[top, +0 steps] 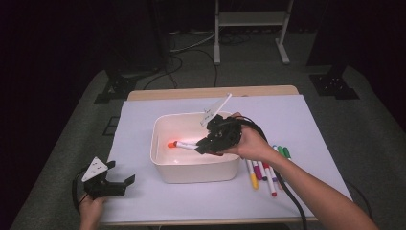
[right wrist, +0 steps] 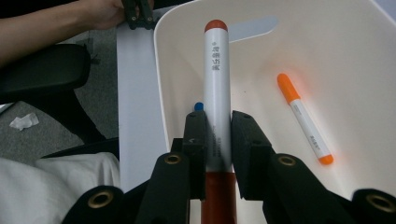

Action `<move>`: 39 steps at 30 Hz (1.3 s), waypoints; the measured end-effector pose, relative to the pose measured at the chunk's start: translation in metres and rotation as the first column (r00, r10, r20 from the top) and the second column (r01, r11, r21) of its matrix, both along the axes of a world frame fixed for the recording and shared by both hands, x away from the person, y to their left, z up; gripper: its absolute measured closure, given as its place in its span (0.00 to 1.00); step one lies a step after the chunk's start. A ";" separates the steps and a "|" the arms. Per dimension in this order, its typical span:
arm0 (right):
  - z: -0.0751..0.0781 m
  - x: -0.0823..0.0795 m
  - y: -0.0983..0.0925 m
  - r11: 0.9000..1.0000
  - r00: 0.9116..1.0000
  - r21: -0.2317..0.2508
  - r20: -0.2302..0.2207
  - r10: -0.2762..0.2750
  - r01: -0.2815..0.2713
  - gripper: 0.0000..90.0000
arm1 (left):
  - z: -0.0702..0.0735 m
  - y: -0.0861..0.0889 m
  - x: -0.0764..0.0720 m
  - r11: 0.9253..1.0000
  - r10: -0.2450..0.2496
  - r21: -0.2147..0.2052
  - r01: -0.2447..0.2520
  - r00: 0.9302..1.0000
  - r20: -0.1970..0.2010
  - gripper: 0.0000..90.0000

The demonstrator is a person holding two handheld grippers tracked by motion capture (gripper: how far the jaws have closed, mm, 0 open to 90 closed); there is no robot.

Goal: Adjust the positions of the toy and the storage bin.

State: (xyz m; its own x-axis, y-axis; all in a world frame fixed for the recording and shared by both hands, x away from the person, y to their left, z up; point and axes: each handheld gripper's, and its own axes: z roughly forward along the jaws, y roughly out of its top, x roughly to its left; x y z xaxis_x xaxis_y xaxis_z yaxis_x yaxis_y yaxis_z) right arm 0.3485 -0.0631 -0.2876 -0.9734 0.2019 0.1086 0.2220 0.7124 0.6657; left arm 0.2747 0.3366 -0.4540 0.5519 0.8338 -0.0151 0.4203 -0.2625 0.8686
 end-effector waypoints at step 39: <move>-0.045 0.020 0.052 0.991 0.994 -0.109 -0.080 0.069 -0.077 0.84 | 0.000 0.001 0.000 1.000 0.001 -0.011 -0.001 1.000 0.007 0.00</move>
State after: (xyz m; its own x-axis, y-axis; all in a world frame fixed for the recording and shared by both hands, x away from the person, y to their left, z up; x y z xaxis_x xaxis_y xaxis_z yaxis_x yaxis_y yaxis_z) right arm 0.3682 -0.0114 -0.3329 -0.9757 0.1456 0.1635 0.2135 0.7979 0.5637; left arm 0.2745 0.3374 -0.4541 0.5511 0.8342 -0.0204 0.4146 -0.2526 0.8742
